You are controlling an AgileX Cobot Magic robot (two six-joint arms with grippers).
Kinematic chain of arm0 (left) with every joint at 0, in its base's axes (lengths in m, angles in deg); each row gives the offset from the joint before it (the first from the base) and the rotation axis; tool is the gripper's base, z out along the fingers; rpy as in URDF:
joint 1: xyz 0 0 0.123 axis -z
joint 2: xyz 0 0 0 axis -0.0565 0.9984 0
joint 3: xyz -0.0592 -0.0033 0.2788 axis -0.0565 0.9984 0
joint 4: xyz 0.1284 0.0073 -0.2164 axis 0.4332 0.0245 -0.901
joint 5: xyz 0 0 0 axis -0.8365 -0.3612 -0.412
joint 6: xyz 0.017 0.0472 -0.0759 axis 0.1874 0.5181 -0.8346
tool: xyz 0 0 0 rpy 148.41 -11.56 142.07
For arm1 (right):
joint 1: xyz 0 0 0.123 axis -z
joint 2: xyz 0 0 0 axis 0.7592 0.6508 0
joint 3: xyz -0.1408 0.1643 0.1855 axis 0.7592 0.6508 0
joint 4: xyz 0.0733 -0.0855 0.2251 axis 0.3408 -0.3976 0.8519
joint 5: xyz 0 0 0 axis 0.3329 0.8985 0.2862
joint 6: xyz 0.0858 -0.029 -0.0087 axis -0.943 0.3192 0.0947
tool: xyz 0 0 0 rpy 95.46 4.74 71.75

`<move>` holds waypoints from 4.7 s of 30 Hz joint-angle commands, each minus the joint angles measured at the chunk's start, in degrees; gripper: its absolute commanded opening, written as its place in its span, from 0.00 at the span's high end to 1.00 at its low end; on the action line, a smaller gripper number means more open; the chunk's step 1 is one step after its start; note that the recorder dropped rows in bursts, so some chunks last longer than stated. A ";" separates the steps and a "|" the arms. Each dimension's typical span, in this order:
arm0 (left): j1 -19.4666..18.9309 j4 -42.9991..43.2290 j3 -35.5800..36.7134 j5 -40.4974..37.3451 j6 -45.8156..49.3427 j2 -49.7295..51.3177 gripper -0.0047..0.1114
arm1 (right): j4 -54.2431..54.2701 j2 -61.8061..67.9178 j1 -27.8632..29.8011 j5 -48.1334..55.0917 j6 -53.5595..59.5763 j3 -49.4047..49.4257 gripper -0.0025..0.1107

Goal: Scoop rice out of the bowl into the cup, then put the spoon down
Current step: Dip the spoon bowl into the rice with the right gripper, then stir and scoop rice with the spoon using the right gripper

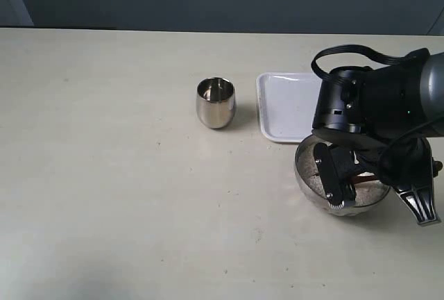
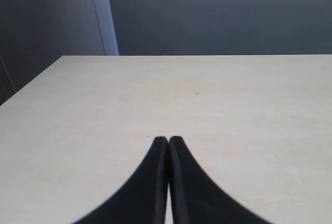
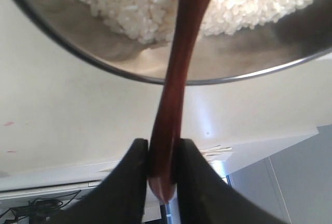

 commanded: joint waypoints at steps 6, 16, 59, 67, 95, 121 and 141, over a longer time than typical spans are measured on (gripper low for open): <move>0.41 0.19 -0.02 0.26 -0.15 0.16 0.96 | 0.43 0.06 -0.04 -0.09 0.70 -0.16 0.99; 0.41 0.19 -0.02 0.26 -0.15 0.16 0.96 | 1.62 -1.56 0.63 -0.09 -0.68 -0.16 0.98; 0.41 0.19 -0.02 0.26 -0.15 0.16 0.96 | 13.10 -5.72 8.01 -0.09 5.58 -0.16 0.98; 0.41 0.19 -0.02 0.26 -0.15 0.16 0.96 | 12.14 -5.72 8.01 -0.09 5.58 -0.16 0.98; 0.41 0.19 -0.02 0.26 -0.15 0.16 0.96 | 22.73 -6.16 15.33 -0.09 5.78 -3.95 0.98; 0.41 0.19 -0.02 0.26 -0.15 0.16 0.96 | 7.95 -4.40 10.41 -0.09 2.27 -4.47 0.98; 0.41 0.19 -0.02 0.26 -0.15 0.16 0.96 | -7.18 -0.68 3.24 -0.09 -6.78 -3.77 0.98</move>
